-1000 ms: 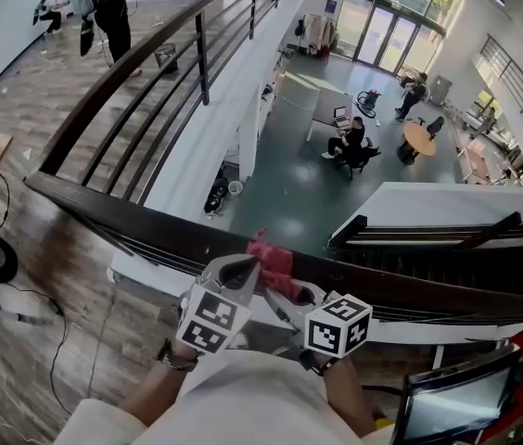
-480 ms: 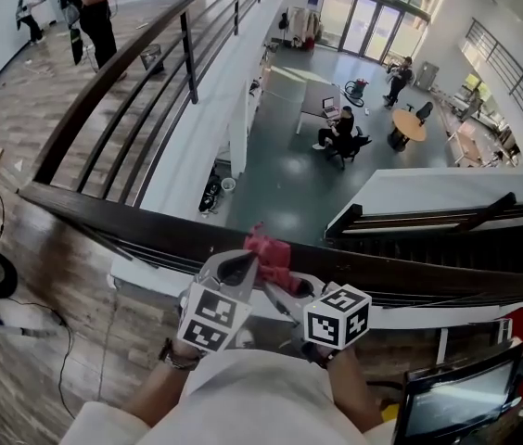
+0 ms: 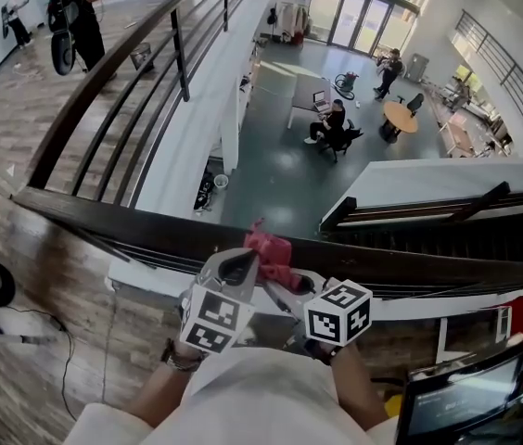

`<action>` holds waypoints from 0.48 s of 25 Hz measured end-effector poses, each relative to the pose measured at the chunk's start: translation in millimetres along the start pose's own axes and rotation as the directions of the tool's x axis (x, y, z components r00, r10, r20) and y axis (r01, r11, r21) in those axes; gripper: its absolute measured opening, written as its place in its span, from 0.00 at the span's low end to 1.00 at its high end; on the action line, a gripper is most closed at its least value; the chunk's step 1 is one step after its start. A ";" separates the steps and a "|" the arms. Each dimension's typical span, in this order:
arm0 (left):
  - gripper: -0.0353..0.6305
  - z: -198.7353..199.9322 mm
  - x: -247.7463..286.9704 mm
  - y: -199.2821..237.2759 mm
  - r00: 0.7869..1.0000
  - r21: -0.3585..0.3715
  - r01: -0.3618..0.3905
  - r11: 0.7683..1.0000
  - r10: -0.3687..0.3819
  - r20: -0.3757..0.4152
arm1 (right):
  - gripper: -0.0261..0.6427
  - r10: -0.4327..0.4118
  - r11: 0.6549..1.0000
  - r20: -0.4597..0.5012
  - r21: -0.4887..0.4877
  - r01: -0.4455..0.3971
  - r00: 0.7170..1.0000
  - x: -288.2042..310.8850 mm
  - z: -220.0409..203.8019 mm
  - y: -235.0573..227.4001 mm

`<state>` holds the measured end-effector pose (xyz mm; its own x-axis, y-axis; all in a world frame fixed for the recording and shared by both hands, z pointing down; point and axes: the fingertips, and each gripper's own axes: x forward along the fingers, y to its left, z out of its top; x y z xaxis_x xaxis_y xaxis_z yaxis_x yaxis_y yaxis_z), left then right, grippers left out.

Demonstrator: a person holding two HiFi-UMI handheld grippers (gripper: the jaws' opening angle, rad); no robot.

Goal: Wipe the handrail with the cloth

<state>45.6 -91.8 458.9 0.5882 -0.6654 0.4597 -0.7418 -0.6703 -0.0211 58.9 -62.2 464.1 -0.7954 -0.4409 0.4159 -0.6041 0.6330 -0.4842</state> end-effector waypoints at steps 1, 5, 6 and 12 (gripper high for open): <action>0.06 -1.3 0.5 -0.5 1.000 -0.003 0.001 1.000 -0.001 -0.003 | 0.13 -0.004 1.000 -0.001 -0.004 0.004 1.000 -0.4 0.3 -0.3; 0.06 2.1 1.4 3.9 1.000 0.007 0.007 1.000 -0.007 0.003 | 0.13 -0.009 1.000 0.005 0.001 0.009 1.000 3.3 1.8 -0.8; 0.06 3.7 0.7 4.7 1.000 0.014 0.008 1.000 -0.008 0.003 | 0.13 -0.008 1.000 0.007 0.006 0.008 1.000 4.1 1.2 -0.4; 0.06 8.0 -2.8 0.3 1.000 0.028 0.001 1.000 -0.001 0.005 | 0.13 0.008 1.000 0.015 0.013 -0.009 1.000 -0.9 0.5 2.0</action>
<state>46.3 -92.8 450.5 0.5908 -0.6662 0.4551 -0.7319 -0.6800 -0.0453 58.4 -60.8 462.4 -0.8011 -0.4450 0.4002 -0.5977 0.6286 -0.4976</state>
